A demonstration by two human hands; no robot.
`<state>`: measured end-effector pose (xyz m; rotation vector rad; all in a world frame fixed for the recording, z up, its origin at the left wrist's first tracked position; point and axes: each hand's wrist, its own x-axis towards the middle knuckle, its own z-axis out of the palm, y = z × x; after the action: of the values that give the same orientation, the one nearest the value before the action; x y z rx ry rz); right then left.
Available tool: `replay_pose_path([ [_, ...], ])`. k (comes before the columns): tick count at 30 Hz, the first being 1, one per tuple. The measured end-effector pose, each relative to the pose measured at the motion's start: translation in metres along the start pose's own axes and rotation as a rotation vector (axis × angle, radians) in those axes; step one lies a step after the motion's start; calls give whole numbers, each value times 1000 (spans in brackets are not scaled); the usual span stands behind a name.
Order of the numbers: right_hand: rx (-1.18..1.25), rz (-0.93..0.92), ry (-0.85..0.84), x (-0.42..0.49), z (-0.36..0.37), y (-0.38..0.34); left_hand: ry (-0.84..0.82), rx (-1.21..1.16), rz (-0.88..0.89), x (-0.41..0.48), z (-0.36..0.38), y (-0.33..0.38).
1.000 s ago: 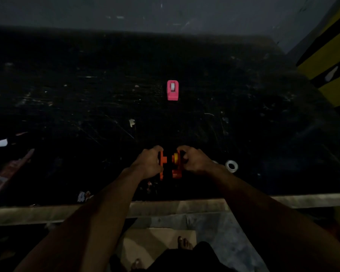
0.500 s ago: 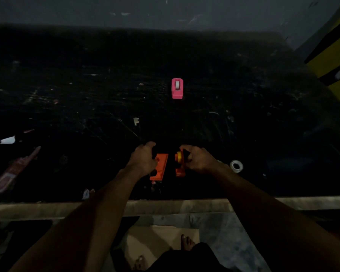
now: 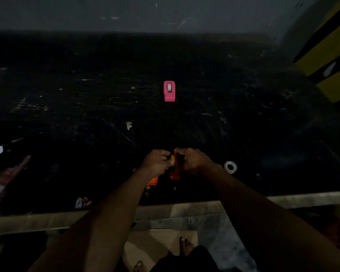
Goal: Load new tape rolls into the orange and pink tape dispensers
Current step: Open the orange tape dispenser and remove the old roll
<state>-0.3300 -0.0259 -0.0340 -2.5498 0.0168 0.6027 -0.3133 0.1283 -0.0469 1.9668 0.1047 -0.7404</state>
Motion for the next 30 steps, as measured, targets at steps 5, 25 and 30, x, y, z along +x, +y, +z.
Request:
replay_pose_path([
  [5, -25, 12, -8, -2, -4, 1, -21, 38, -2, 5, 2, 0],
  [25, -79, 129, 2, -14, 4, -9, 52, 641, 237, -8, -13, 1],
  [30, -98, 189, 30, -18, 3, -12, 121, 631, 264, -15, -32, -5],
])
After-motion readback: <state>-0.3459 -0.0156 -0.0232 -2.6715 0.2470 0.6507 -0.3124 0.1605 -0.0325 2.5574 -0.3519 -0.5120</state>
